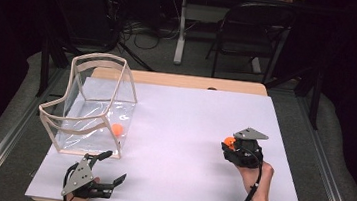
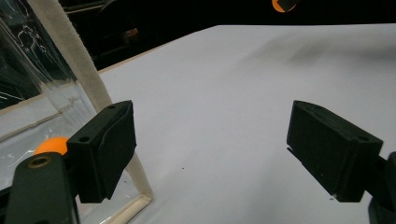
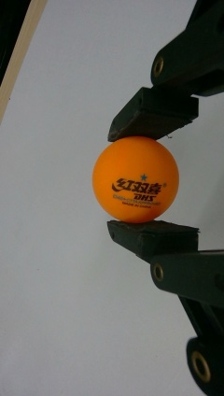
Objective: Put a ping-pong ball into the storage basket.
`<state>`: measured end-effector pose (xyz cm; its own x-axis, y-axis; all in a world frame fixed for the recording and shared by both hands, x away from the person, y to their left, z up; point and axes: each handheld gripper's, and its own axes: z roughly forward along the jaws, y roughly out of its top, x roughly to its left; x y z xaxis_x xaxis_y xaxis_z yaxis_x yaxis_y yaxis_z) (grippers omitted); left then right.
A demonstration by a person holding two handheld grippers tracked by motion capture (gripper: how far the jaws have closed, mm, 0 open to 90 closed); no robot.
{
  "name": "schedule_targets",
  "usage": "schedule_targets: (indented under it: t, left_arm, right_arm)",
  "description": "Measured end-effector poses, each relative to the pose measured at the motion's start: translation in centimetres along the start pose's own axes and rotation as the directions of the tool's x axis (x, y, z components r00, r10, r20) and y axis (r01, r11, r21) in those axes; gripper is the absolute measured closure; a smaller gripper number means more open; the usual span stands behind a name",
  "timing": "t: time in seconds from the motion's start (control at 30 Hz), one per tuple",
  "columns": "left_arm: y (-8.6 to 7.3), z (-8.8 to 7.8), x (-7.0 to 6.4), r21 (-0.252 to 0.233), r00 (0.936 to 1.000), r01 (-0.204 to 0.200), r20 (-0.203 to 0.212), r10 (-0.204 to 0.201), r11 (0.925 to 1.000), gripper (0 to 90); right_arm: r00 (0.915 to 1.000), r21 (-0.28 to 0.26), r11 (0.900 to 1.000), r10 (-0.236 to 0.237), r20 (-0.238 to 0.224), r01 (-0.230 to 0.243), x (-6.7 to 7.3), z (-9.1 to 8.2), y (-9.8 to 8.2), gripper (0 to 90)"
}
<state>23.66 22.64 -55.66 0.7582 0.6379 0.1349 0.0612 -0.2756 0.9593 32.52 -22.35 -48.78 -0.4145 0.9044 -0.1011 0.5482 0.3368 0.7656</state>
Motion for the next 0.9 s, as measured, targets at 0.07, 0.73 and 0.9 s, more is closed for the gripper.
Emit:
schedule_targets:
  t: [0.07,0.73,0.9]
  left_arm:
    - [0.0,0.0,0.0,0.001,1.0000,-0.001,0.000,0.001,1.0000,16.0]
    - [0.0,0.1,0.1,0.000,1.0000,0.000,-0.003,0.000,1.0000,16.0]
    - [0.0,0.1,0.1,-0.003,1.0000,0.002,-0.003,-0.002,1.0000,16.0]
  right_arm:
    - [1.0000,0.000,1.000,-0.001,-0.002,0.001,0.0,-0.1,0.1,50.3]
    - [1.0000,-0.014,1.000,-0.005,0.003,0.005,-0.2,-1.4,1.3,50.3]
    - [0.9999,-0.014,1.000,-0.012,0.007,0.012,-0.3,-2.0,1.7,50.3]
